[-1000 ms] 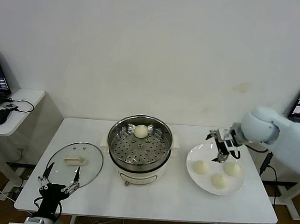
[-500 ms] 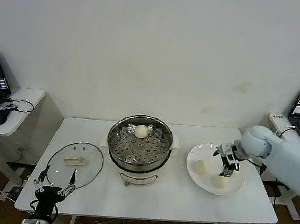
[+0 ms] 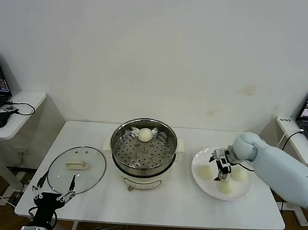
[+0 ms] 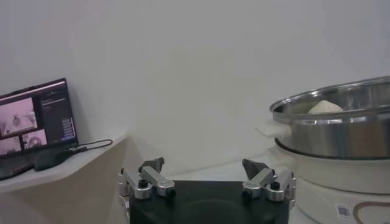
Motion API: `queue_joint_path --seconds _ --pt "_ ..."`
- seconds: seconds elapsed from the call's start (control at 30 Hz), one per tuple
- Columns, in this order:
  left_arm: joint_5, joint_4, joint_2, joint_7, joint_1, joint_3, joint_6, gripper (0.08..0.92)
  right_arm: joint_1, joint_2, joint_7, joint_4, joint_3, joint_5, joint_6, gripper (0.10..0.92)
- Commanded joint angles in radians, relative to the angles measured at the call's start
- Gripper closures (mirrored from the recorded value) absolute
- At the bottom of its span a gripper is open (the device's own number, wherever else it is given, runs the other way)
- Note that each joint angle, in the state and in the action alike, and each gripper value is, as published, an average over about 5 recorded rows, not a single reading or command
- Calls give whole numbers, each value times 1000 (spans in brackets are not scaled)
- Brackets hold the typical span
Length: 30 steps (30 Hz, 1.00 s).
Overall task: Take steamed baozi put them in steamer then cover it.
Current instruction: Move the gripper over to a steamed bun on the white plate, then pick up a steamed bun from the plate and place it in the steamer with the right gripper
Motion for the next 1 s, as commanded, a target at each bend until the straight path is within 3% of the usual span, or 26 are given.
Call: queue_joint_path --seconds 0.03,0.2,0.47,0.7,1.0 --pt "1 3 1 0 -4 1 -1 177 -25 76 4 -115 27 -23 30 203" --pt "1 4 1 0 -7 2 -1 177 -26 92 18 -128 30 -11 33 227" --pt "1 2 0 -1 -5 2 -3 177 -17 92 11 -124 27 -11 23 372" --pt "0 -5 3 -1 -2 1 -3 177 91 17 -30 6 -36 67 -26 381" --pt "-1 -14 3 0 -10 11 -2 177 427 -107 -79 219 -213 282 -128 381"
